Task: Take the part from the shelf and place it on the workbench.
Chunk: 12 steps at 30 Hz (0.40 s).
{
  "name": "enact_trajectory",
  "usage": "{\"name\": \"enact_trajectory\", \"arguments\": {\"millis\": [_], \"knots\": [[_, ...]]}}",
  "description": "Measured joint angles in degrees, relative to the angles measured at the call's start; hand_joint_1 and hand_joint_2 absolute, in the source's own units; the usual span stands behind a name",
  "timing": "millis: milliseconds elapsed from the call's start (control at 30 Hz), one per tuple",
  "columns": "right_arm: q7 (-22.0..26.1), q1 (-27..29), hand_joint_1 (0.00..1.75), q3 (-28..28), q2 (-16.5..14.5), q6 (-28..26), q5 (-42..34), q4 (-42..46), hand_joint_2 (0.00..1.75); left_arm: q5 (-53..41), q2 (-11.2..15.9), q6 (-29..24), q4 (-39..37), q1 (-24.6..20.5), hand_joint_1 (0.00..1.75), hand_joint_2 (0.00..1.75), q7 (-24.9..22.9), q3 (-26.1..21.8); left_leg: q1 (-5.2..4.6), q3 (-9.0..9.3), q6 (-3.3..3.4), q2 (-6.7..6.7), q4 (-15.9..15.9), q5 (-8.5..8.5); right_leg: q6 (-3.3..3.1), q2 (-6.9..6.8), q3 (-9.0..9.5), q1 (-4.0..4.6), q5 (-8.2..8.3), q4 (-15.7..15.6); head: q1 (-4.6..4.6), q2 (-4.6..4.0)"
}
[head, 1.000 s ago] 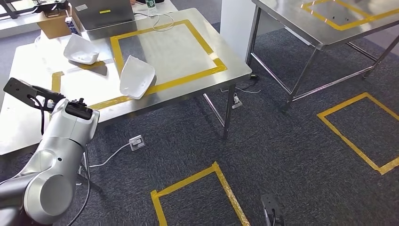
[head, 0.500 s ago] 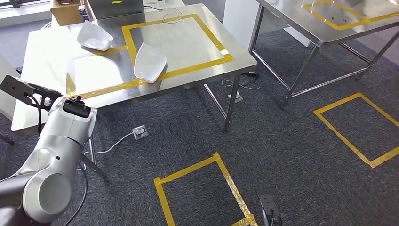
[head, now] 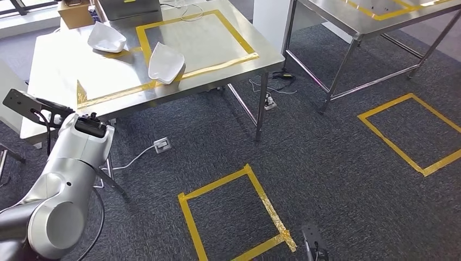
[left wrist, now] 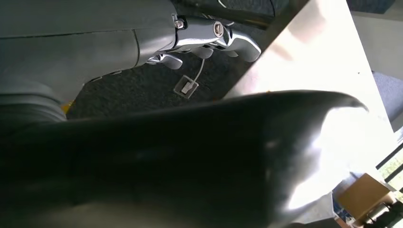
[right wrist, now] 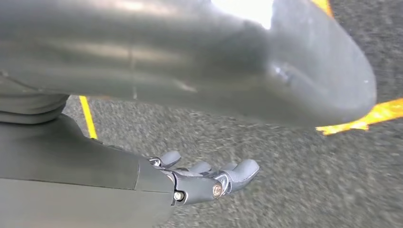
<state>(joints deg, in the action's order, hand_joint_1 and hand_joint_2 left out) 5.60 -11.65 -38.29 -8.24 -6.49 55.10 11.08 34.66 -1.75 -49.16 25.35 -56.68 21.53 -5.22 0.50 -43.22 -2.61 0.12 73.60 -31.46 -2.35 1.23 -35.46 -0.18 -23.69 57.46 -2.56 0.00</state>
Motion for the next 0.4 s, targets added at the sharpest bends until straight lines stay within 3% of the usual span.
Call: {"name": "enact_trajectory", "arguments": {"millis": [33, 67, 133, 200, 300, 400], "knots": [[0.0, 0.1, 0.00, 0.0, 0.0, 0.0, -0.1, 0.0, 0.00, 0.0, 0.0, 0.0, 0.0, 0.2, 0.00, 0.00, 0.0, 0.0, 0.02, 0.58, -0.08, 0.01, 1.2, 0.50, 0.07, -0.02, -1.01, -0.04, 0.69, 0.1, 0.00, 0.00], [0.0, 0.2, 0.00, 0.0, 0.0, 0.0, -0.1, 0.0, 0.00, 0.0, 0.0, 0.0, -0.1, 0.3, 0.00, 0.00, -0.1, 0.0, 0.04, 2.19, -0.12, 0.04, 0.4, 1.80, 0.20, -0.05, -1.98, -0.11, 1.34, 0.2, 0.00, 0.00], [0.0, 0.2, 0.00, 0.0, 0.0, 0.0, -0.2, 0.0, 0.00, 0.0, -0.1, 0.0, 0.0, 0.2, 0.00, 0.00, 0.0, 0.0, 0.07, 7.48, -0.14, 0.43, -5.7, 3.52, 0.62, -0.09, -3.52, -0.24, 2.39, 0.7, 0.00, 0.00], [0.0, 0.2, 0.00, 0.0, 0.0, 0.1, -0.2, 0.0, 0.00, 0.0, -0.2, 0.0, 0.0, 0.1, 0.00, 0.00, 0.0, 0.0, 0.08, 10.92, -0.13, 0.88, -10.4, 2.97, 0.93, -0.10, -4.14, -0.27, 2.85, 1.0, -0.01, 0.00], [0.0, 0.3, 0.00, 0.0, 0.0, 0.1, -0.1, 0.0, 0.00, -0.1, -0.3, 0.0, 0.1, 0.1, 0.00, 0.00, 0.1, 0.0, -0.06, 12.19, 0.00, 1.16, -12.4, 1.75, 1.13, -0.11, -4.38, -0.19, 3.02, 1.1, -0.02, 0.00], [-0.1, 0.4, 0.00, 0.0, 0.0, 0.0, -0.1, 0.0, 0.00, -0.2, -0.6, 0.0, 0.2, 0.0, 0.00, 0.00, 0.2, 0.0, -0.52, 13.26, 1.14, 1.18, -14.5, 1.10, 1.78, -0.19, -4.49, -0.05, 3.84, 1.1, 0.07, 0.00]]}}
